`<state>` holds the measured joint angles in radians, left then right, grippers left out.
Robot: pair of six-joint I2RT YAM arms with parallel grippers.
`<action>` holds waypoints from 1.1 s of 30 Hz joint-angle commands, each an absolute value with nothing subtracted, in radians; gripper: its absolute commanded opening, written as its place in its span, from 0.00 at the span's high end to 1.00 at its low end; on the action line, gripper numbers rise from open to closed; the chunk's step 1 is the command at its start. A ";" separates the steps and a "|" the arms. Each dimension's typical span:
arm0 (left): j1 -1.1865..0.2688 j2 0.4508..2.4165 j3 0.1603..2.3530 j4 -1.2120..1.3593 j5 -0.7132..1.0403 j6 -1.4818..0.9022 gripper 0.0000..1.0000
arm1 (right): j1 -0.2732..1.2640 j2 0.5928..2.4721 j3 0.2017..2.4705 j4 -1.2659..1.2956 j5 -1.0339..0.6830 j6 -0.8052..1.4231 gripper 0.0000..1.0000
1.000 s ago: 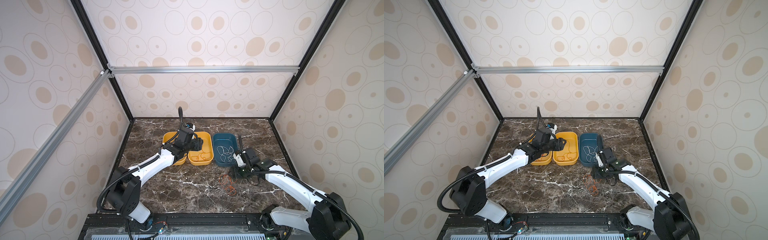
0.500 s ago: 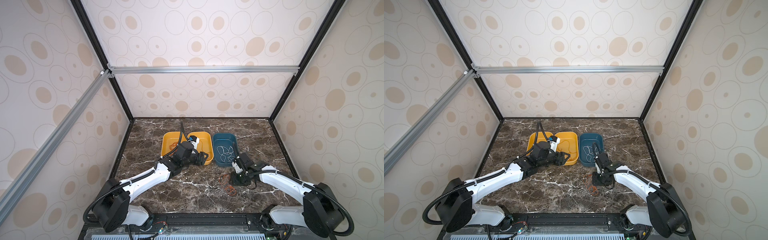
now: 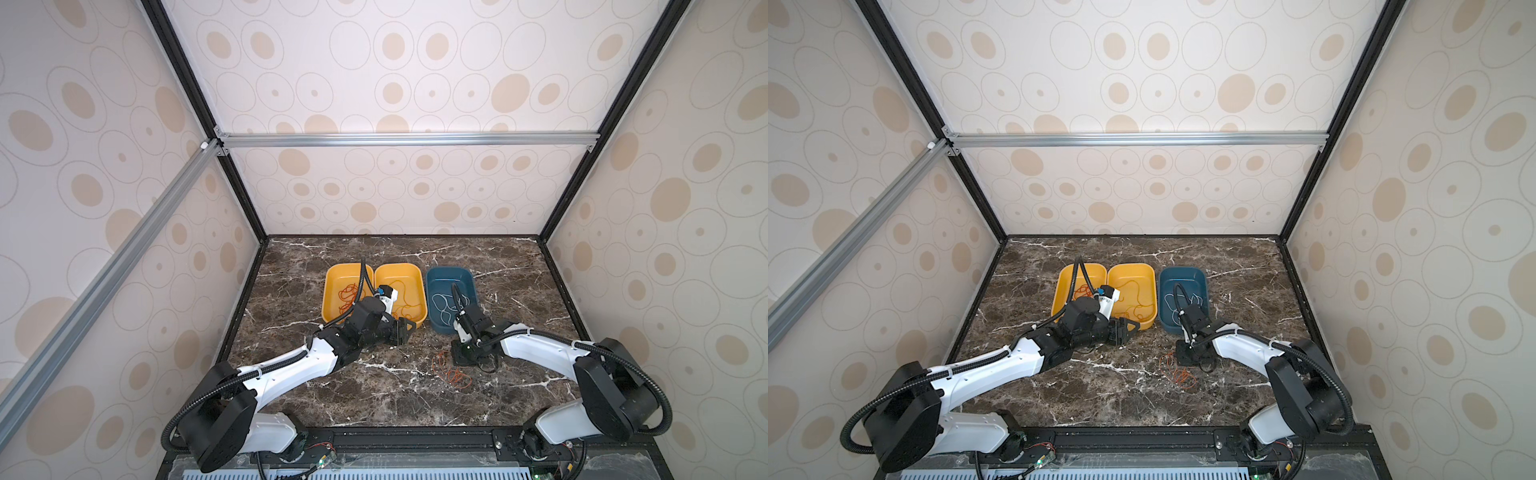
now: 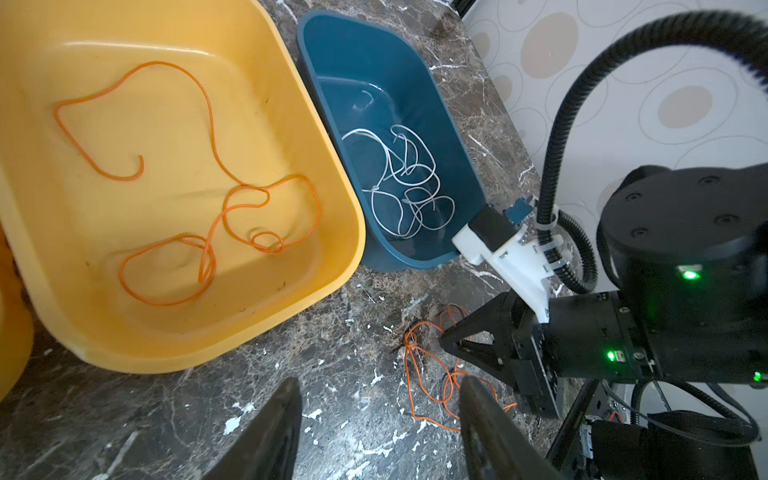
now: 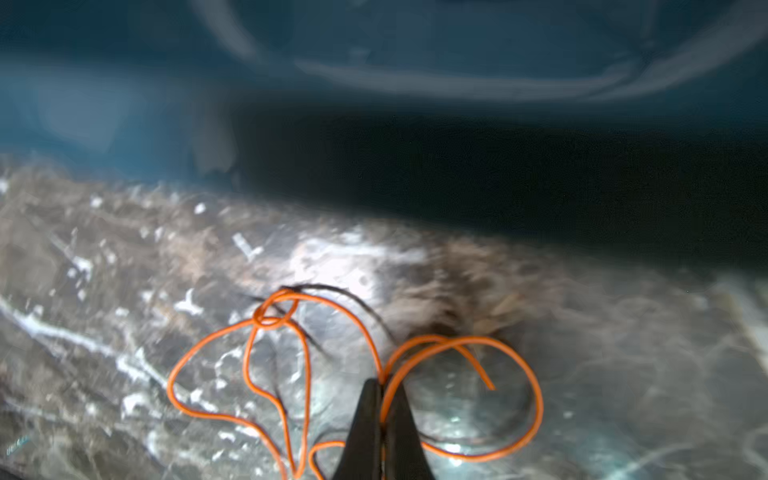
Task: Untangle the cables
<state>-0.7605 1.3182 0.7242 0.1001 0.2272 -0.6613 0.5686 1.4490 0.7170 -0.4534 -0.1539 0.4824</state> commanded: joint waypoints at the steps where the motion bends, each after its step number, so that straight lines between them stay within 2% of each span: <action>1: -0.768 1.297 0.709 0.132 0.245 -0.674 0.39 | 0.586 1.383 0.708 -0.432 -0.220 0.410 1.00; 9: -0.767 1.280 0.687 0.141 0.306 -0.671 0.40 | 0.601 1.256 0.710 -0.393 -0.366 0.330 1.00; 13: -0.769 1.259 0.644 0.209 0.390 -0.673 0.40 | 0.606 1.223 0.712 -0.366 -0.419 0.304 1.00; 17: -0.772 1.236 0.587 0.264 0.458 -0.680 0.40 | 0.607 1.226 0.717 -0.346 -0.442 0.311 1.00; 22: -0.787 1.217 0.523 0.252 0.439 -0.672 0.40 | 0.607 1.236 0.718 -0.310 -0.470 0.334 1.00; 27: -0.808 1.232 0.449 0.396 0.479 -0.705 0.40 | 0.607 1.244 0.730 -0.287 -0.510 0.358 1.00; 33: -0.824 1.284 0.431 0.453 0.477 -0.691 0.45 | 0.608 1.236 0.736 -0.272 -0.542 0.377 1.00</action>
<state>-0.8124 1.2667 0.4324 0.3672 0.4633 -0.6910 0.6003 1.2369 0.7143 -0.2897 -0.5064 0.3622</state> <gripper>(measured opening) 0.553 0.049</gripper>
